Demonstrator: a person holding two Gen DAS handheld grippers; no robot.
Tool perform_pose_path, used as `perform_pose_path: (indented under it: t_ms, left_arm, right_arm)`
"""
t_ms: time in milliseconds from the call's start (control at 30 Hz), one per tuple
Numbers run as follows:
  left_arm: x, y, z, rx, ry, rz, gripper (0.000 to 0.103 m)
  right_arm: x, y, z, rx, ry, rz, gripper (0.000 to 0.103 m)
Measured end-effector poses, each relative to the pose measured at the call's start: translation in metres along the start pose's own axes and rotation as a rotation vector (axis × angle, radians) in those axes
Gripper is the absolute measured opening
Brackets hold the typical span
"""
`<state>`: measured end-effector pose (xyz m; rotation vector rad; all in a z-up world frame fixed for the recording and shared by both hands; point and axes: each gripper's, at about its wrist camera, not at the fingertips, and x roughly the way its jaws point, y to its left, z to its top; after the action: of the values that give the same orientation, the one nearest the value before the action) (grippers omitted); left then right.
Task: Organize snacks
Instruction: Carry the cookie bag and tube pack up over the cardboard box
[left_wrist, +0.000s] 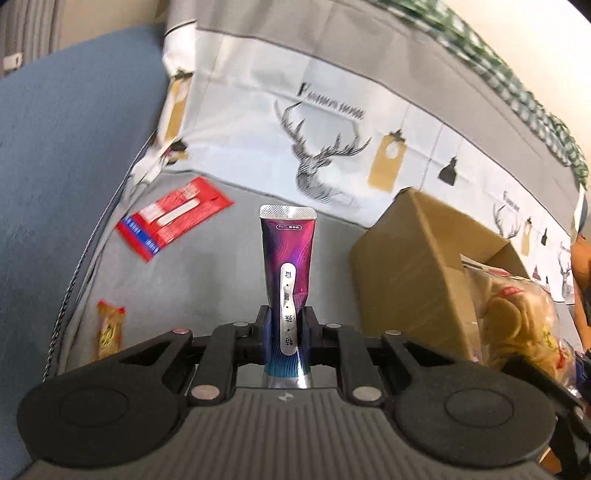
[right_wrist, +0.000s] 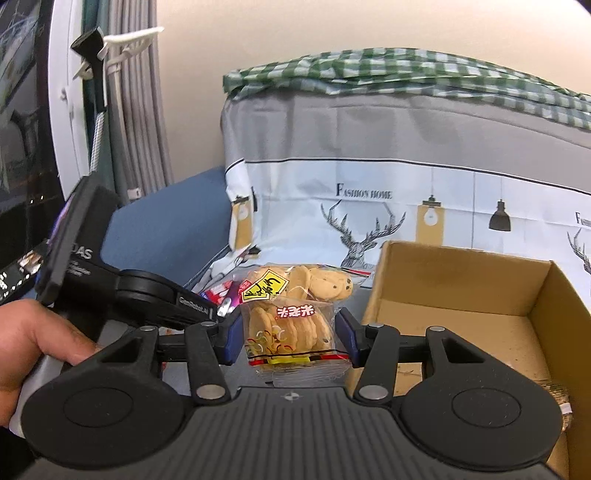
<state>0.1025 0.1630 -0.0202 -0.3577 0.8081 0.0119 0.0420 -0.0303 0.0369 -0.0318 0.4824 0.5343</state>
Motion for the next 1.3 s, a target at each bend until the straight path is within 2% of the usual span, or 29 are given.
perform_pose_path:
  t_ms: [333, 500, 633, 767, 867, 1000, 1300]
  left_arm:
    - [-0.003, -0.03, 0.002, 0.069, -0.088, -0.034, 0.017]
    - [-0.017, -0.056, 0.001, 0.118, -0.207, -0.07, 0.017]
    - [-0.029, -0.083, -0.004, 0.149, -0.314, -0.154, 0.017]
    - [-0.035, -0.113, -0.012, 0.175, -0.36, -0.25, 0.017]
    - [-0.031, -0.135, -0.022, 0.215, -0.343, -0.327, 0.017]
    - [-0.022, -0.158, -0.035, 0.283, -0.306, -0.362, 0.017]
    - [-0.008, -0.168, -0.042, 0.32, -0.264, -0.404, 0.018]
  right_arm:
    - [-0.009, -0.037, 0.002, 0.046, -0.039, -0.061, 0.053]
    - [-0.016, -0.06, 0.0, 0.081, -0.064, -0.114, 0.053]
    - [-0.023, -0.082, 0.0, 0.116, -0.091, -0.182, 0.053]
    - [-0.031, -0.11, 0.003, 0.173, -0.123, -0.275, 0.053]
    - [-0.036, -0.128, 0.003, 0.211, -0.145, -0.341, 0.053]
    - [-0.039, -0.145, 0.001, 0.249, -0.155, -0.404, 0.053]
    - [-0.036, -0.156, -0.004, 0.271, -0.142, -0.433, 0.053]
